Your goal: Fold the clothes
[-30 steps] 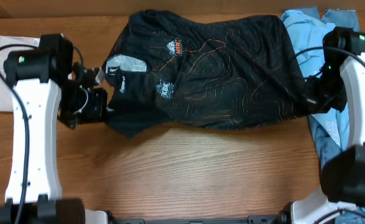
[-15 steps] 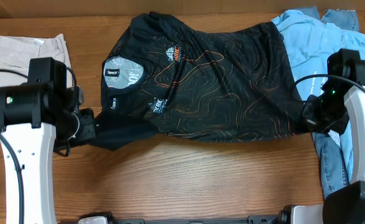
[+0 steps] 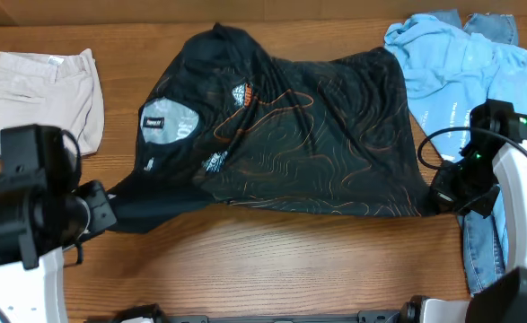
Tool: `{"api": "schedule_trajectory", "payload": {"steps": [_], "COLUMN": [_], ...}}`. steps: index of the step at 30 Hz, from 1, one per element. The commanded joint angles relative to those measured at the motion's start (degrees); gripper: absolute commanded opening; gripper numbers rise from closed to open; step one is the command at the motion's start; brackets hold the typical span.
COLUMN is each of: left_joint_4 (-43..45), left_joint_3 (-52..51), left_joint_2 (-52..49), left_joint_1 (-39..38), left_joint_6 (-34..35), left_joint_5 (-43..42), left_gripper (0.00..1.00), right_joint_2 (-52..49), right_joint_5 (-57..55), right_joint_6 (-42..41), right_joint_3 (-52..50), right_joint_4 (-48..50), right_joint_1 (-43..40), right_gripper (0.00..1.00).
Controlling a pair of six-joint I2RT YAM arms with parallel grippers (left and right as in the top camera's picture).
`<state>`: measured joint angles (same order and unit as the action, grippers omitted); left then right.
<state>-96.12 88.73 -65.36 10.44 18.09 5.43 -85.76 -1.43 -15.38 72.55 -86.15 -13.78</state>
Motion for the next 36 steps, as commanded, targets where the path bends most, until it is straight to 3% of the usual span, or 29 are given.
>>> {"api": "schedule_trajectory", "payload": {"steps": [1,12,27,36], "left_joint_4": [2.0,8.9,25.3,29.7], "left_joint_3": [-0.5,-0.5,-2.8,-2.8], "left_joint_2": [0.2,-9.2,-23.4,-28.9], "left_joint_1": [0.5,0.4,-2.2,-6.6], "left_joint_6": [1.3,1.2,-0.1,-0.3], "left_joint_5": [1.1,0.1,-4.0,-4.2], "left_gripper": [0.04,0.04,0.04,0.04], "right_joint_2": [2.3,1.6,-5.2,-8.8], "right_joint_5": [0.1,4.6,4.5,3.9], "right_joint_6": [0.0,0.6,2.4,2.4], "right_joint_3": [-0.1,-0.1,-0.1,-0.1], "right_joint_4": [3.3,18.7,26.6,32.1], "right_joint_1": [-0.2,0.0,5.9,6.7], "right_gripper": [0.04,0.05,0.05,0.05]}}
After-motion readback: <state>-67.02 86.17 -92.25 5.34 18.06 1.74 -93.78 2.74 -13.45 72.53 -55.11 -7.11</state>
